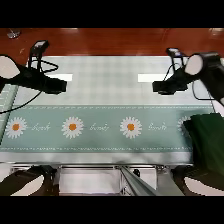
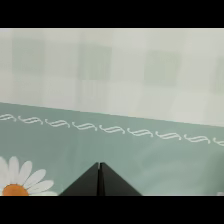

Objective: Fold the shirts.

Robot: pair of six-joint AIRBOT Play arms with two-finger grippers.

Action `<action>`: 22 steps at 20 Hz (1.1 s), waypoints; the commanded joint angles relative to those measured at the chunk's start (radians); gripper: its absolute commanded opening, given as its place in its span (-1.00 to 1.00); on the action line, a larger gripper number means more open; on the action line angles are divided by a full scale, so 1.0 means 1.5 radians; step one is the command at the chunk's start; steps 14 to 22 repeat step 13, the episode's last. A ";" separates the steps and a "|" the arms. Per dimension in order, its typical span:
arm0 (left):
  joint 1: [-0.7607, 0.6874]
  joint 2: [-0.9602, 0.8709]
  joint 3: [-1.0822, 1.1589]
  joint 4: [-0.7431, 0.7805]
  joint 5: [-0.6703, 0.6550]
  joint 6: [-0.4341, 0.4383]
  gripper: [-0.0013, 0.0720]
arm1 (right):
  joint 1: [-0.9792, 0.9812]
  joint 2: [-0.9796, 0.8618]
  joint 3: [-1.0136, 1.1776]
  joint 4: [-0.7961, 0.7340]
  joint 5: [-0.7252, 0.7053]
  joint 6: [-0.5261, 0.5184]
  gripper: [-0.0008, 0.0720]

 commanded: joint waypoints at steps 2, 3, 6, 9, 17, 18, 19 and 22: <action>0.027 -0.013 -0.007 0.026 -0.005 -0.005 -0.91 | 0.018 -0.026 -0.011 -0.012 -0.016 0.034 -0.92; 0.027 -0.015 -0.007 0.026 -0.006 -0.005 -0.91 | 0.018 -0.026 -0.011 -0.013 -0.016 0.034 -0.92; 0.026 -0.016 -0.007 0.026 -0.006 -0.005 -0.91 | 0.018 -0.026 -0.010 -0.015 -0.016 0.034 -0.92; 0.026 -0.016 -0.007 0.026 -0.006 -0.005 -0.91 | 0.018 -0.026 -0.011 -0.015 -0.016 0.034 -0.92; 0.026 -0.016 -0.007 0.026 -0.006 -0.005 -0.91 | 0.018 -0.026 -0.011 -0.015 -0.016 0.034 -0.92; 0.026 -0.016 -0.007 0.026 -0.006 -0.005 -0.91 | 0.018 -0.026 -0.011 -0.015 -0.016 0.034 -0.92; 0.026 -0.016 -0.007 0.026 -0.006 -0.005 -0.91 | 0.018 -0.026 -0.011 -0.015 -0.016 0.034 -0.92; 0.026 -0.016 -0.007 0.026 -0.006 -0.005 -0.91 | 0.018 -0.026 -0.011 -0.015 -0.016 0.034 -0.92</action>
